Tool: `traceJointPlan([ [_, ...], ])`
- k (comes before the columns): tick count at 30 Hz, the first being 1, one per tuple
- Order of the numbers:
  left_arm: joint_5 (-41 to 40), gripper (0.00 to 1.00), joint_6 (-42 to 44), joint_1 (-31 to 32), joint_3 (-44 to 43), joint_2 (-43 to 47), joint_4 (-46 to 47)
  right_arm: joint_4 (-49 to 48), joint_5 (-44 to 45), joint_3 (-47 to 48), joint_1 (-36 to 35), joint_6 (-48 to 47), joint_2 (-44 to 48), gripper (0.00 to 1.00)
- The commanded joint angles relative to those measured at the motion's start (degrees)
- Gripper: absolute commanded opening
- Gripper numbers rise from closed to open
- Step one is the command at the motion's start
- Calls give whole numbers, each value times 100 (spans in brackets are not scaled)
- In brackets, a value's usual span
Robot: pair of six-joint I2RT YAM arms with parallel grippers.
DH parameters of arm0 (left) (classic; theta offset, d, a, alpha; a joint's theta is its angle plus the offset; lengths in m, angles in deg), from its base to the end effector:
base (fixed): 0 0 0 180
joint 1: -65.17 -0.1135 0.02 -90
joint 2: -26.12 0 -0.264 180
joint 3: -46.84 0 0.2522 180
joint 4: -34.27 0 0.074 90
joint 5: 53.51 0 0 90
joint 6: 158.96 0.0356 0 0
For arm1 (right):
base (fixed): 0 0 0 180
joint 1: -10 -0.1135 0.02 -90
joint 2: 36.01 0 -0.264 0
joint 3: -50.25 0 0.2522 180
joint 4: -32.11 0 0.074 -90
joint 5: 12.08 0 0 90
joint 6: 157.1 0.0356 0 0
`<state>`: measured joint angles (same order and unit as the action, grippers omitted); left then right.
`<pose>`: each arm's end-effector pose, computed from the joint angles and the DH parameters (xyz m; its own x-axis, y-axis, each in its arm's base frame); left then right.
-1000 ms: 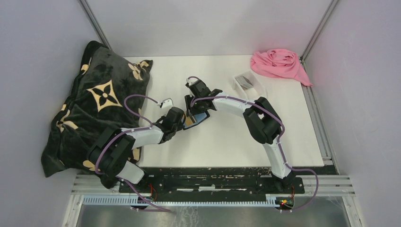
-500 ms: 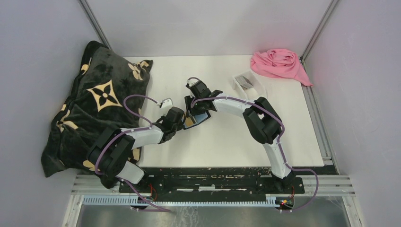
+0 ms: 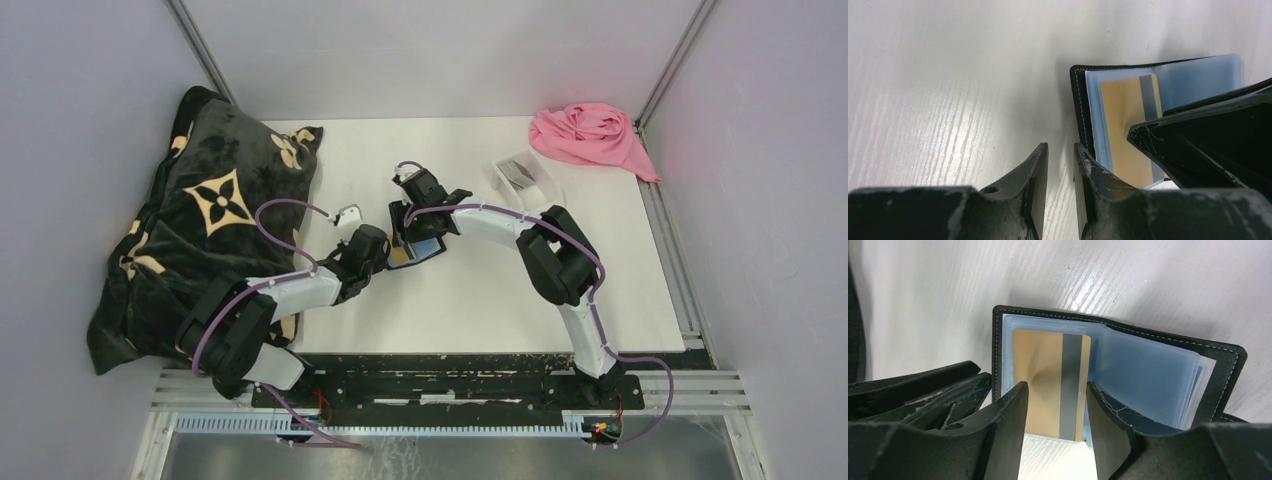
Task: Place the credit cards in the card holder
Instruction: Insert the credit card into the card holder.
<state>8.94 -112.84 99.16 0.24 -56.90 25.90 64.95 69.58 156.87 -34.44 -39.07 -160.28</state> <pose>0.2296 -0.1349 0.1514 -0.5760 -0.3529 -0.7374 -0.2438 0.9351 -0.2571 0.3380 0.3387 0.1709 -0.8427 -0.1752 -0.5090 -0.4108 0.8204 0.3978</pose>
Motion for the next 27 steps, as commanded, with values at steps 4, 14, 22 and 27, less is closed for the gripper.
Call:
traceJointPlan([
  [4, -267, 34, -48, 31, -116, 299, -3, -216, -65, 15, 6, -93, 313, 53],
  [14, -285, 35, -33, 31, -88, 318, -32, -194, -100, 50, 6, -88, 176, 54],
  [22, -439, 41, -33, 26, -56, 454, -77, -264, -124, 20, -30, -48, 81, 54],
  [27, -514, 41, -23, 33, -50, 626, -142, -255, -124, 31, -36, -48, 28, 54],
])
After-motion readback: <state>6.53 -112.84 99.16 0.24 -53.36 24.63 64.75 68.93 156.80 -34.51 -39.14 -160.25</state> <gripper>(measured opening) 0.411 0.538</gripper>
